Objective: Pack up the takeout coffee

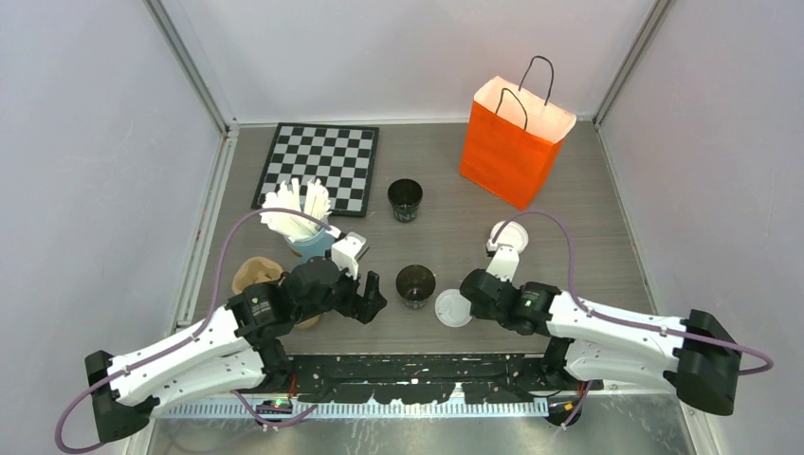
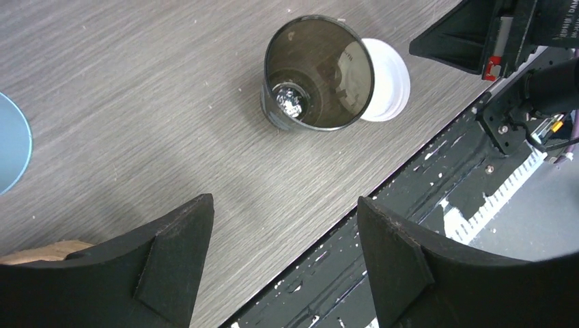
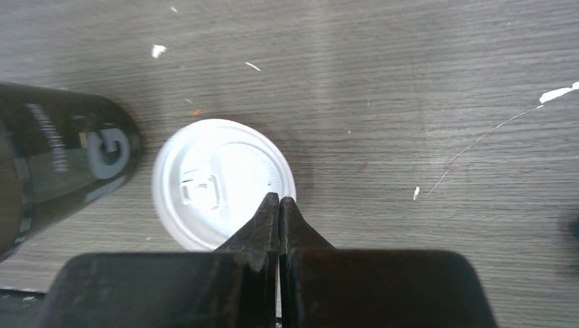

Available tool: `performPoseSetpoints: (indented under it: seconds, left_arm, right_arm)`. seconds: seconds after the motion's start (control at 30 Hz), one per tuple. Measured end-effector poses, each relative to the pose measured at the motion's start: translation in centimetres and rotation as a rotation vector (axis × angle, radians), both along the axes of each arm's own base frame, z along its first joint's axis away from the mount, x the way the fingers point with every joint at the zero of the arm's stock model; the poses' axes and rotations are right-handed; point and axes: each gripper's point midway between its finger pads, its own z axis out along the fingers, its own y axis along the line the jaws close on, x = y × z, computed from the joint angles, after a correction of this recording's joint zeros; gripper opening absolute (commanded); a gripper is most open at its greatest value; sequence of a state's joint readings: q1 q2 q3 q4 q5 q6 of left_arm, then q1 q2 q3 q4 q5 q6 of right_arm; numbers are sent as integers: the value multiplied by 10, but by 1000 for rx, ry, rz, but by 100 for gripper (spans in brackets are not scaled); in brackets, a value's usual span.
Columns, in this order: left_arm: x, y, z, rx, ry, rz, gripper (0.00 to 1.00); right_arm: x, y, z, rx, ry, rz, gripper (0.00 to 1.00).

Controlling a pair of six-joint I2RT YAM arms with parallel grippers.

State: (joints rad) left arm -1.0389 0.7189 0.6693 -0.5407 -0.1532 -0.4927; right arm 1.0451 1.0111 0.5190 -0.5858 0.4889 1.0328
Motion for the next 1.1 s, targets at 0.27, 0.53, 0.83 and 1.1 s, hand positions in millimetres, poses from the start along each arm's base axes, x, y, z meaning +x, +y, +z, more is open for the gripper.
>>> performPoseSetpoints:
  seconds: [0.27,0.53,0.83,1.1]
  left_arm:
    - [7,-22,30,-40,15,-7,69]
    - [8,-38,15,0,68,-37,71]
    - [4,-33,17,-32,51,-41,73]
    - [1,-26,16,-46,39,-38,73]
  right_arm:
    - [6,6,60,148,-105,5,12]
    - [7,2,57,123,-120,19,34]
    - [2,-3,11,42,-41,48,37]
    - [6,-2,-10,64,12,43,32]
